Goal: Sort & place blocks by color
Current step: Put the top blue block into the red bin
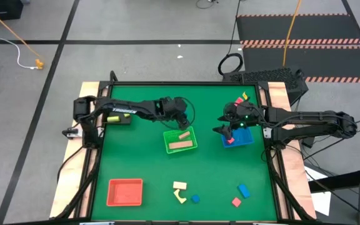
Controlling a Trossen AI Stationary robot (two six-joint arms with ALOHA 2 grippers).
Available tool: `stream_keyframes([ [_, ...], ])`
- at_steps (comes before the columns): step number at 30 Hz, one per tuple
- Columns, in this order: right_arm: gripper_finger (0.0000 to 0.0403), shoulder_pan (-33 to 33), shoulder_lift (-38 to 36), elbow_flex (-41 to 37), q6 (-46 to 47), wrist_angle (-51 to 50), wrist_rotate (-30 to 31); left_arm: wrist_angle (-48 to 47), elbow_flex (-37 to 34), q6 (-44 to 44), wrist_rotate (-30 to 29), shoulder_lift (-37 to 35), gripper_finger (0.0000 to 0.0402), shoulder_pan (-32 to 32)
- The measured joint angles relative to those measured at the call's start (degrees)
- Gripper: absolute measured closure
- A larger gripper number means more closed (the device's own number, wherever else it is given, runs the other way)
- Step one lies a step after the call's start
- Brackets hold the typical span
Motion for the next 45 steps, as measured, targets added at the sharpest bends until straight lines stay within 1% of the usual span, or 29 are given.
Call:
stream_keyframes([
  [2, 0.0053, 0.00, 0.00, 0.00, -2.26, 0.19, 0.37, -0.08, 0.02, 1.30, 0.03, -1.25, 0.0245, -2.48],
  [4, 0.0053, -0.02, 0.04, -0.02, -5.95, 1.69, 2.21, -0.27, 0.02, 3.63, 0.00, -1.68, 0.0245, -5.39],
  [6, 0.0053, -0.02, 0.04, -0.02, -5.84, 4.44, 4.09, 0.61, 0.02, 7.70, -0.67, -1.57, 0.0245, -8.43],
  [8, 0.0053, -0.02, 0.04, -0.02, -3.39, 8.19, 4.52, 3.38, 0.00, 13.59, -2.35, -1.51, 0.0245, -11.43],
  [11, 0.0053, -0.02, 0.04, -0.02, 3.17, 13.82, 4.30, 10.55, 0.13, 22.72, -6.11, -0.71, 0.0245, -15.25],
  [13, 0.0053, -0.02, 0.35, -0.02, 7.57, 15.97, 2.71, 14.37, 0.02, 26.47, -9.35, -0.48, 0.0245, -17.10],
  [16, 0.0053, 0.71, 2.12, 0.00, 13.94, 17.73, 0.97, 20.06, 0.08, 29.57, -14.04, -0.69, 0.0245, -18.62],
  [19, 0.0053, 2.75, 5.27, -0.02, 17.63, 21.92, 0.18, 22.16, 0.08, 30.93, -17.70, -0.68, 0.0245, -19.42],
  [22, 0.0053, 5.40, 9.42, -0.02, 18.28, 28.98, -0.01, 22.15, 0.08, 29.58, -17.88, -0.68, 0.0245, -19.42],
  [25, 0.0053, 7.43, 12.18, -0.02, 16.44, 35.51, -0.25, 20.40, 0.08, 26.39, -18.47, -0.67, 0.0245, -19.29],
  [27, 0.0053, 8.35, 13.05, 0.00, 14.15, 38.45, -0.36, 20.05, 0.08, 26.18, -20.25, -0.66, 0.0245, -19.29],
  [29, 0.0053, 9.21, 13.26, 0.00, 12.20, 39.05, -0.02, 19.85, 0.08, 26.27, -21.54, -0.66, 0.0245, -19.29],
  [32, 0.0053, 10.47, 13.58, 0.00, 10.58, 38.87, 0.05, 19.48, 0.08, 25.74, -21.67, -0.66, 0.0245, -19.33],
  [37, 0.0053, 11.72, 13.60, 0.00, 10.21, 38.45, -0.02, 19.95, 0.08, 26.68, -22.31, -0.63, 0.0245, -19.65],
  [41, 0.0053, 11.65, 13.60, 0.00, 13.14, 38.61, -0.02, 19.90, 0.08, 27.44, -24.04, -0.63, 0.0245, -19.92],
  [45, 0.0053, 11.80, 13.60, 0.00, 11.61, 38.42, -0.09, 19.86, 0.08, 27.57, -24.09, -0.63, 0.0245, -20.14],
])
